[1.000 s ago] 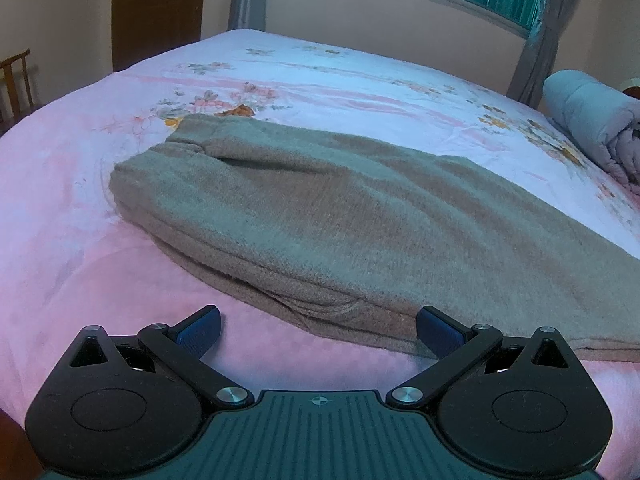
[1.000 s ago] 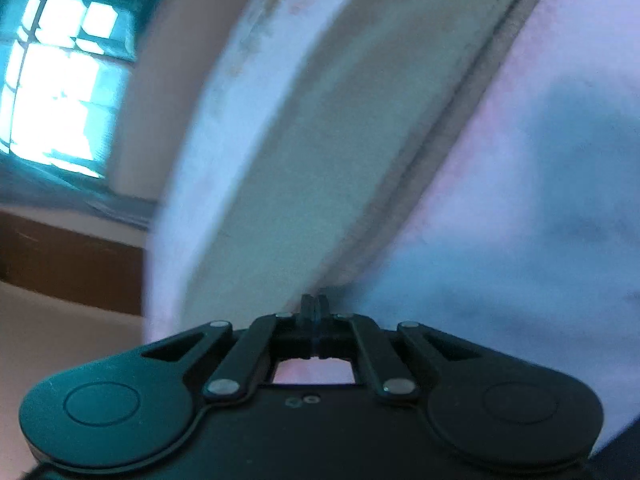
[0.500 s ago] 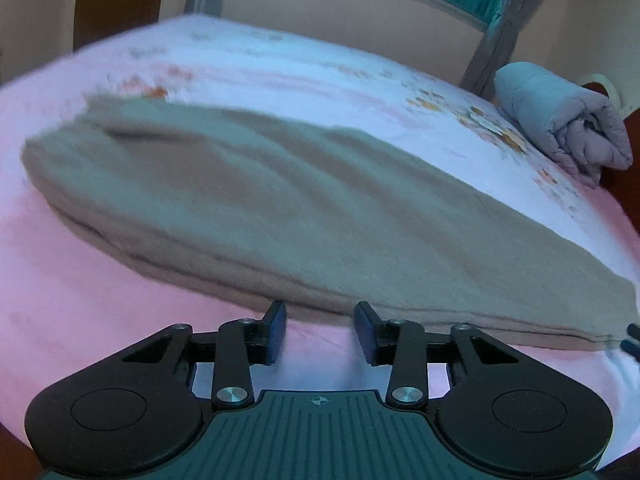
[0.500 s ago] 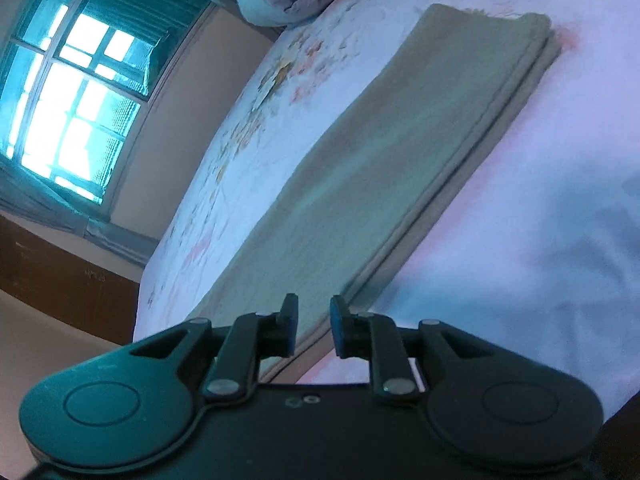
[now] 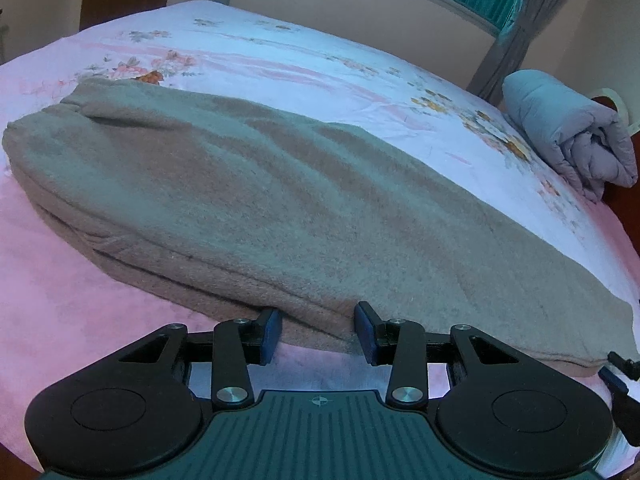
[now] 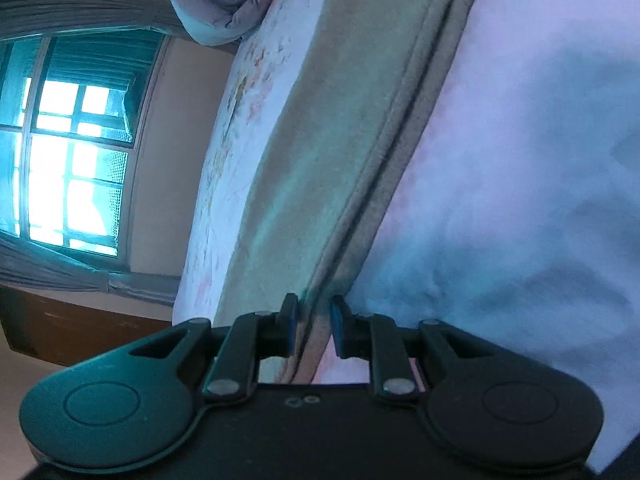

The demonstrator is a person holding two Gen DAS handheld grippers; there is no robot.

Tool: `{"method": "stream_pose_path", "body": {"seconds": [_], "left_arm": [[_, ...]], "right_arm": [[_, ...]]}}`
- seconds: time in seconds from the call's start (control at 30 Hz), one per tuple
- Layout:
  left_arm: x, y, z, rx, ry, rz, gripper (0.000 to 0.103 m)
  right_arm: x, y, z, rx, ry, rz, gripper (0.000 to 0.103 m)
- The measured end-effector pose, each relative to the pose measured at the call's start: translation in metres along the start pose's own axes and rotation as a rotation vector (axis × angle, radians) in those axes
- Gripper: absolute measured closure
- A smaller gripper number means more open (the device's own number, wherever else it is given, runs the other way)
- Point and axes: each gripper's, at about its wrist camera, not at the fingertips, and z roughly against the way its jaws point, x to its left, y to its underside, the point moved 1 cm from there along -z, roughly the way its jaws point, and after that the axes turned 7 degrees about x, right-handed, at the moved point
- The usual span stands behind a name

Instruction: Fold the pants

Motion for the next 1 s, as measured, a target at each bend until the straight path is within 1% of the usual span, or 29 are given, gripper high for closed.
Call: {"method": "stream_pose_path", "body": {"seconds": [0.1, 0.13, 0.23, 0.33, 0.4, 0.5, 0.53, 0.57, 0.6, 0.63, 0.7, 0.73, 0.77, 0.8, 0.83, 0.87, 0.9, 1.0], "left_arm": [[0.001, -0.001, -0.001, 0.002, 0.003, 0.003, 0.063], [0.001, -0.001, 0.0, 0.003, 0.006, 0.005, 0.063], [0.003, -0.002, 0.0, 0.007, 0.013, 0.006, 0.063], [0.004, -0.002, -0.001, 0.01, 0.018, 0.002, 0.063], [0.004, -0.003, -0.002, 0.012, 0.019, 0.001, 0.063], [0.005, -0.004, -0.002, 0.017, 0.023, 0.0, 0.063], [0.005, -0.004, -0.002, 0.019, 0.025, 0.0, 0.063], [0.006, -0.005, -0.002, 0.021, 0.027, -0.001, 0.063], [0.006, -0.005, -0.002, 0.022, 0.03, -0.002, 0.063], [0.006, -0.005, -0.002, 0.023, 0.033, -0.002, 0.063], [0.008, -0.005, -0.002, 0.023, 0.04, 0.0, 0.063], [0.008, -0.005, -0.001, 0.023, 0.042, 0.001, 0.063], [0.008, -0.004, -0.001, 0.023, 0.043, -0.001, 0.063], [0.009, -0.004, -0.001, 0.023, 0.045, -0.003, 0.063], [0.009, -0.003, 0.0, 0.024, 0.045, -0.006, 0.063], [0.01, -0.003, 0.0, 0.025, 0.046, -0.01, 0.063], [0.009, -0.003, 0.0, 0.028, 0.046, -0.013, 0.063], [0.011, -0.004, 0.004, 0.03, 0.055, -0.014, 0.063]], "right_arm": [[0.001, -0.002, -0.005, 0.014, 0.009, -0.007, 0.093], [0.003, -0.004, 0.0, 0.008, 0.006, -0.009, 0.09], [0.012, 0.001, 0.005, -0.008, 0.003, 0.023, 0.09], [0.012, 0.007, 0.0, 0.033, -0.021, -0.001, 0.09], [0.014, 0.011, -0.006, 0.059, -0.002, 0.013, 0.09], [0.014, 0.009, -0.016, 0.061, -0.01, 0.002, 0.09], [0.016, 0.007, -0.018, 0.058, -0.003, 0.002, 0.091], [0.018, 0.005, -0.021, 0.062, 0.003, 0.004, 0.094], [0.022, 0.005, -0.022, 0.064, 0.011, 0.023, 0.103], [0.027, 0.006, -0.019, 0.048, 0.018, 0.051, 0.103], [0.038, 0.01, -0.007, 0.023, -0.016, 0.095, 0.103], [0.042, 0.012, -0.002, 0.019, -0.015, 0.113, 0.103], [0.04, 0.014, 0.002, 0.023, -0.027, 0.108, 0.103], [0.034, 0.015, 0.003, 0.026, -0.016, 0.092, 0.103], [0.028, 0.014, 0.001, 0.031, 0.019, 0.093, 0.103], [0.02, 0.014, -0.006, 0.048, 0.076, 0.11, 0.103], [0.009, 0.013, -0.013, 0.062, 0.086, 0.103, 0.103], [0.008, 0.011, -0.009, 0.051, 0.055, 0.041, 0.102]]}}
